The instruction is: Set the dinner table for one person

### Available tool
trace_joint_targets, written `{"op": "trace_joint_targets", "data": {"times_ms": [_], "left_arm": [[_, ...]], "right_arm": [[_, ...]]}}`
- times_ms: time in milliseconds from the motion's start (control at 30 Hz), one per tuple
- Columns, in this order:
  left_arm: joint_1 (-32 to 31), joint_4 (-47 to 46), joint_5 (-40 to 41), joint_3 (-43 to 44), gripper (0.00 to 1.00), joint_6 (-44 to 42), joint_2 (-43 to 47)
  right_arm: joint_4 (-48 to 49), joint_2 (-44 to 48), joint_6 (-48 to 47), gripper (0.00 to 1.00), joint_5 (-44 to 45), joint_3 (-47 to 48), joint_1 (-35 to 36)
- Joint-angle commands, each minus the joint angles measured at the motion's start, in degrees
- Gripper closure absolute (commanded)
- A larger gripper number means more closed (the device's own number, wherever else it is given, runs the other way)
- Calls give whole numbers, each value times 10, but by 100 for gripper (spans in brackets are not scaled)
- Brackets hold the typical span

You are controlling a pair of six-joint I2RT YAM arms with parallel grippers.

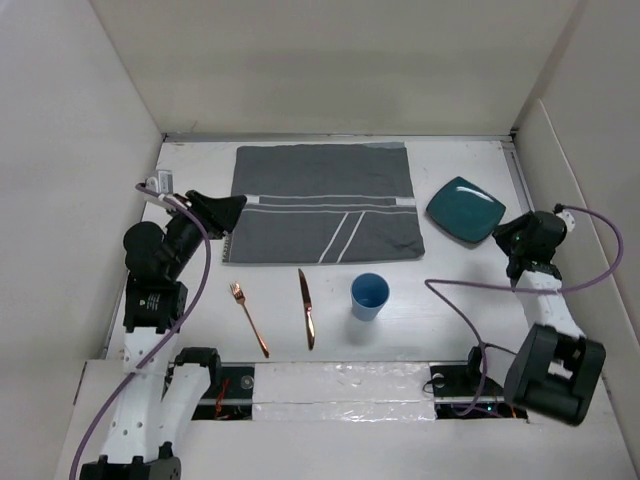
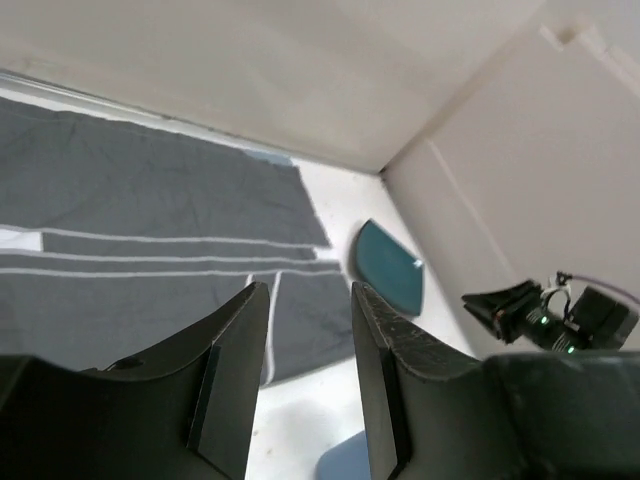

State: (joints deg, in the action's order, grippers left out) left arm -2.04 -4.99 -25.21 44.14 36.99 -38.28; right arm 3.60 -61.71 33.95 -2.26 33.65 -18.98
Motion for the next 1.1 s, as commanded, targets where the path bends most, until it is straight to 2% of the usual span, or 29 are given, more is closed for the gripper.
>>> {"op": "trace_joint_targets", "data": {"times_ms": [0, 33, 67, 133, 200, 333, 500, 800, 867, 967, 1067], "left_arm": [[-8, 99, -38, 16, 64, -113, -13], [-18, 95, -14, 0, 64, -122, -8], [-25, 90, -13, -9, 64, -126, -1], [-25, 96, -31, -6, 64, -133, -10], [-31, 91, -46, -5, 64, -130, -13], [-37, 89, -69, -8, 65, -129, -22], [-37, 94, -62, -8, 65, -130, -21], [-37, 97, -44, -6, 65, -131, -20], [-37, 99, -36, -5, 65, -132, -21], [-37, 99, -35, -2, 65, -132, -23], [-37, 100, -34, -2, 66, -133, -26]], "right_arm": [[45, -59, 22, 63, -72, -7, -49], [57, -85, 25, 43, -90, -10, -76], [69, -97, 30, 37, -112, -13, -85], [89, -120, 38, 30, -130, -15, -93], [108, -156, 46, 29, -145, -13, -93], [163, -215, 105, 31, -174, -24, -93], [274, -292, 176, 39, -208, -44, -88], [372, -352, 307, 51, -192, -57, -58], [402, -367, 345, 57, -187, -67, -53], [422, -373, 371, 59, -171, -73, -46], [460, -379, 406, 69, -148, -89, -40]]}}
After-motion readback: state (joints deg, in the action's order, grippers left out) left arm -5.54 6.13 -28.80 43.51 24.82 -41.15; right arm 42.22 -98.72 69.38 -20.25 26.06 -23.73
